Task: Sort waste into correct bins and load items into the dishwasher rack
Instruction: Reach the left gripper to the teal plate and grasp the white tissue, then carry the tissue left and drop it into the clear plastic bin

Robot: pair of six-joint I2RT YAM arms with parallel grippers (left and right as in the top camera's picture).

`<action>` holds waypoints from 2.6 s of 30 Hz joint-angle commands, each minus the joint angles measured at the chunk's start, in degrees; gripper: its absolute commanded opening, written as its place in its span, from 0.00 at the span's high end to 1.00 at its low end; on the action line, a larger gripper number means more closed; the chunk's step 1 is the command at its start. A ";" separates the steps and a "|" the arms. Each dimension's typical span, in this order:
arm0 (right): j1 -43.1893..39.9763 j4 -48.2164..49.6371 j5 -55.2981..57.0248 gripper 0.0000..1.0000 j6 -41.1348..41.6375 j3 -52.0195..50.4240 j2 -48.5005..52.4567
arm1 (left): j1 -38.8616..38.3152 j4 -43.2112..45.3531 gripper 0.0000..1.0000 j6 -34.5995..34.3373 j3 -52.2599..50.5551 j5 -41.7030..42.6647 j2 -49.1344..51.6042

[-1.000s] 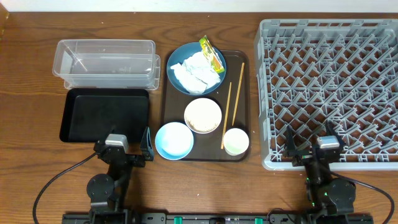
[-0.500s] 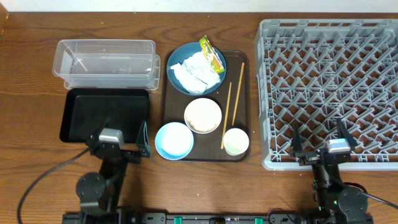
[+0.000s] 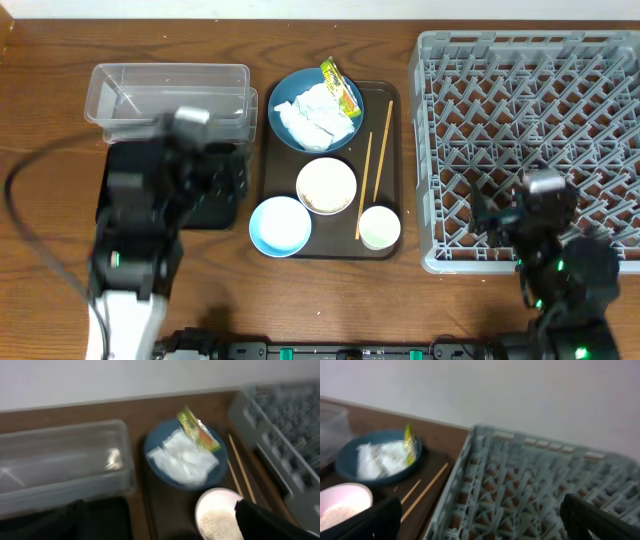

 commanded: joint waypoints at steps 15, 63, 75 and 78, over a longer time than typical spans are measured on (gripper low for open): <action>0.04 -25.07 -8.81 0.01 1.09 29.20 32.13 | -10.71 -23.78 0.04 0.28 46.86 0.48 52.00; 0.04 -26.29 -17.53 0.01 1.09 29.14 36.85 | -11.37 -8.46 0.93 7.04 45.22 -5.64 75.43; 0.04 -26.62 -17.55 0.01 1.09 29.14 36.85 | -9.44 -13.75 0.94 -3.45 47.89 -5.49 59.34; 0.04 -26.43 -17.55 0.01 1.09 29.14 36.85 | -8.59 -16.33 0.94 -3.43 47.89 -5.66 54.95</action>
